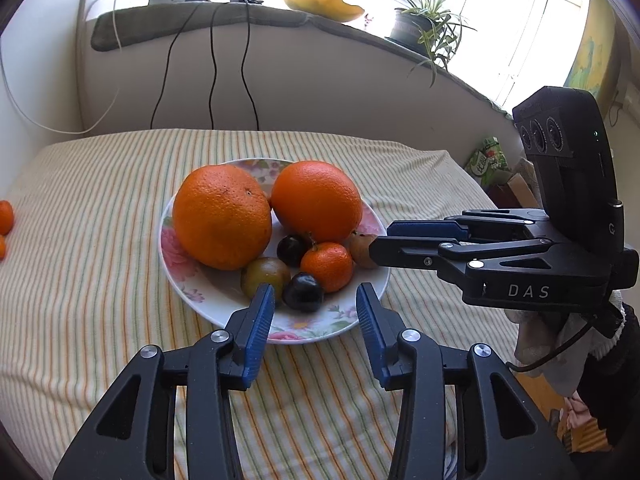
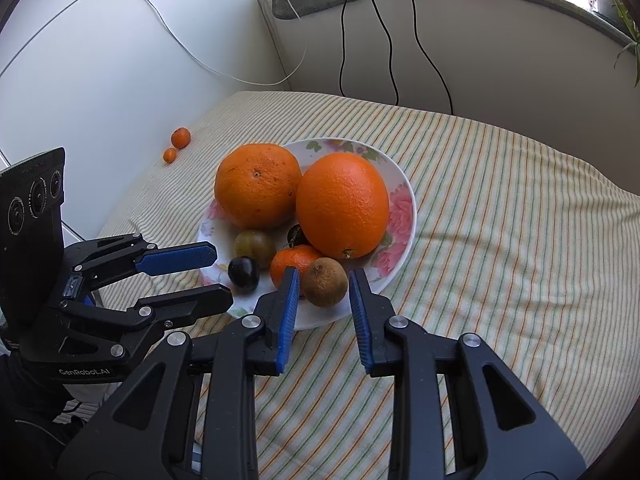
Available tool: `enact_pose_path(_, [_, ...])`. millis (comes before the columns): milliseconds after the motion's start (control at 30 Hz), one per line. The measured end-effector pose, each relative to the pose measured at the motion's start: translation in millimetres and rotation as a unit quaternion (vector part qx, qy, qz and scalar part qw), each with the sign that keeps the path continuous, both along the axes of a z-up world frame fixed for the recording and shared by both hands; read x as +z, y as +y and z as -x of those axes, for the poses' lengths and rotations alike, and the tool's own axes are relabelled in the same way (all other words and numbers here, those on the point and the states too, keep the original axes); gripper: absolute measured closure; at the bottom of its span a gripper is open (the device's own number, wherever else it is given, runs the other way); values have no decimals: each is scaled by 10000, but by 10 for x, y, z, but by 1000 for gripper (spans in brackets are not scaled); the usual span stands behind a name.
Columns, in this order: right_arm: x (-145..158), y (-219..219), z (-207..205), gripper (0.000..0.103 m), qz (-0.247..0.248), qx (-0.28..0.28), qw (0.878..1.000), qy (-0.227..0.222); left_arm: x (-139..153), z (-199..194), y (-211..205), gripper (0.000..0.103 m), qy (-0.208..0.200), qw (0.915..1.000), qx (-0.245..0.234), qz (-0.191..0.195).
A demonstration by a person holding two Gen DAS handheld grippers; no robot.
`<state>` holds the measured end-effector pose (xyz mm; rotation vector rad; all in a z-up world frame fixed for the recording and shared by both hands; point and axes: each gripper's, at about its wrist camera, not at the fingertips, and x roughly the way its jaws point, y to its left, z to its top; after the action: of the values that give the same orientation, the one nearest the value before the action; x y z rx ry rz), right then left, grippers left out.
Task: Organize fruits
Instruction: 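Lower the plum and kiwi onto the plate and open both grippers, then withdraw both grippers and move them toward the two tangerines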
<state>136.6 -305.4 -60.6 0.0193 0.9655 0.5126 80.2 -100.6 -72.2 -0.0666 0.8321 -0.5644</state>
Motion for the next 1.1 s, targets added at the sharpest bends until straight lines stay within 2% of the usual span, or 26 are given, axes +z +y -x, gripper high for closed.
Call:
enact_pose_path(33, [4,3,1,53,-2,-8,10000,-22,4,3,2,61,-9,10000,9,-12])
enact_pose_path(100, [21,-1,6,48,3,-12,10000,-69,11,12,14,57,-26,10000,31,-19])
enact_pose_path(200, [41,-9,12,41,14,-27,9999,-122,17,16,34,57,-48,10000,67,-22])
enact_pose_path(333, [72,-27,7,39,39,-58,9998,-184,30,34,50,54,-81,9999,109,-44])
enact_pose_path(467, [97,-20,10,39,83,-77,9996,-244,66,67,71,44,-190,9996,152,-108])
enact_pose_path(533, [112,-11,3,35,89,-68,9996,-270,88,79,68,37,-267,9994,187,-151])
enact_pose_path(633, [134,37,12,25,126,-36,9993,-350,112,85,74,33,-363,9987,259,-232])
enact_pose_path(1100, [238,227,-102,25,260,151,9982,-522,172,83,288,33,-560,9964,556,-299])
